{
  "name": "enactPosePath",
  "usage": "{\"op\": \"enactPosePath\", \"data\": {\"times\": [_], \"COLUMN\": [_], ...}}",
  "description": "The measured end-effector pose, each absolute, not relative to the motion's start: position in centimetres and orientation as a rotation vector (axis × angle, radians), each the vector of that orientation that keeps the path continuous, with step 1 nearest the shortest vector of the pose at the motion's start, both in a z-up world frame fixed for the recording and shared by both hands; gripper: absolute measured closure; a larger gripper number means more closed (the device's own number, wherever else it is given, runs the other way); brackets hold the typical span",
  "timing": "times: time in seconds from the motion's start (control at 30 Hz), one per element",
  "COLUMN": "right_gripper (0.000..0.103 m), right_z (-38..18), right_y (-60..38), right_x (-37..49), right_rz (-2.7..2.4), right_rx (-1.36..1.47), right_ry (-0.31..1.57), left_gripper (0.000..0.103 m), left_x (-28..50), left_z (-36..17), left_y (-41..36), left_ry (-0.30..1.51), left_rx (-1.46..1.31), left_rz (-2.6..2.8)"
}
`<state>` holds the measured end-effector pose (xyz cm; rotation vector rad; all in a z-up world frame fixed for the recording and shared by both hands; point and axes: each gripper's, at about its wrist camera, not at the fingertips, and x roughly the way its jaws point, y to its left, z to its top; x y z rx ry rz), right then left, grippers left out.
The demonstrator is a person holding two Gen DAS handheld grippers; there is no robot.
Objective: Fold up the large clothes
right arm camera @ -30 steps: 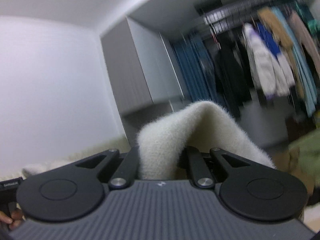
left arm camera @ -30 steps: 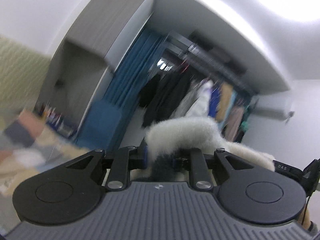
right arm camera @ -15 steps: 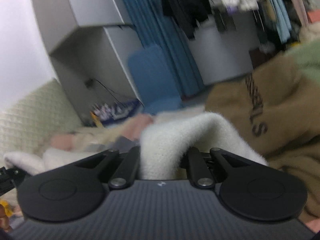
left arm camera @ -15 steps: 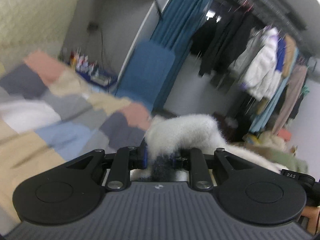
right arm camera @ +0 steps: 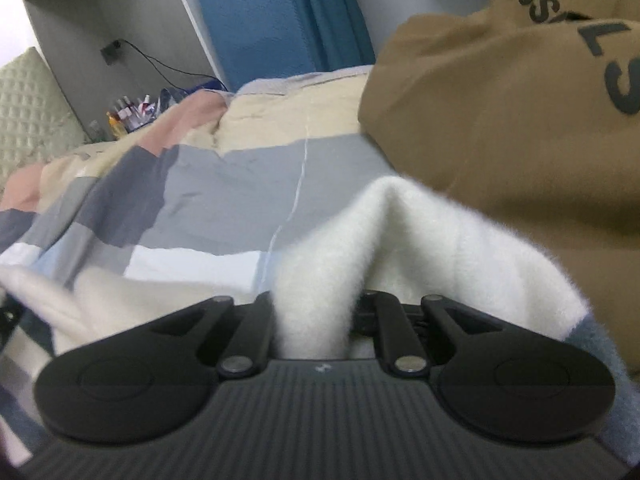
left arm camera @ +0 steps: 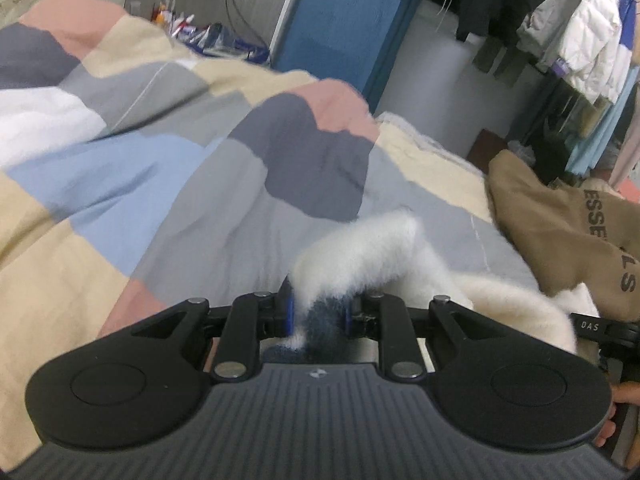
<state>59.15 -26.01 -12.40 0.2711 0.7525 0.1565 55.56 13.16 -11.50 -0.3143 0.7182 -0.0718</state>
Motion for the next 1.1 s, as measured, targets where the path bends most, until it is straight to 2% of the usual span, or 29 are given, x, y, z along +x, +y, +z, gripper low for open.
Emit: {"op": "enactPosePath", "data": {"times": [0.33,0.4,0.43,0.47,0.5,0.57,0.7,0.77,1.1], "right_gripper": [0.090,0.089,0.088,0.084,0.080,0.065,0.057,0.044,0.044], "right_z": [-12.4,-12.0,-11.7,-11.4,-11.1,-10.6,-8.9,-7.8,-1.9], "right_y": [-25.5,-25.4,-25.4,-25.3,-25.3,-25.5,-25.9,-26.2,-28.5], "right_x": [59.0,58.7,58.4,58.2,57.9,57.3,54.6,52.7,38.1], "right_rz": [0.144,0.146,0.148,0.151,0.156,0.168,0.187,0.202,0.244], "right_rx": [0.263,0.251,0.240,0.235,0.237,0.256,0.280,0.296,0.284], "right_ry": [0.750,0.750,0.746,0.743,0.740,0.736,0.692,0.668,0.560], "left_gripper": [0.076,0.068,0.056,0.052,0.052,0.052,0.049,0.049,0.049], "left_x": [54.3,54.0,53.8,53.6,53.2,52.2,48.7,46.6,30.5], "left_z": [-8.7,-8.3,-8.0,-7.8,-7.6,-7.0,-5.4,-4.5,-1.0], "left_y": [12.5,12.2,12.1,11.9,11.7,11.6,11.5,11.2,10.1], "left_ry": [0.795,0.801,0.810,0.814,0.809,0.788,0.747,0.730,0.683], "left_rx": [-0.293,-0.279,-0.274,-0.264,-0.253,-0.250,-0.273,-0.258,-0.349], "left_rz": [-0.076,-0.067,-0.053,-0.043,-0.037,-0.036,-0.038,-0.043,-0.072]}}
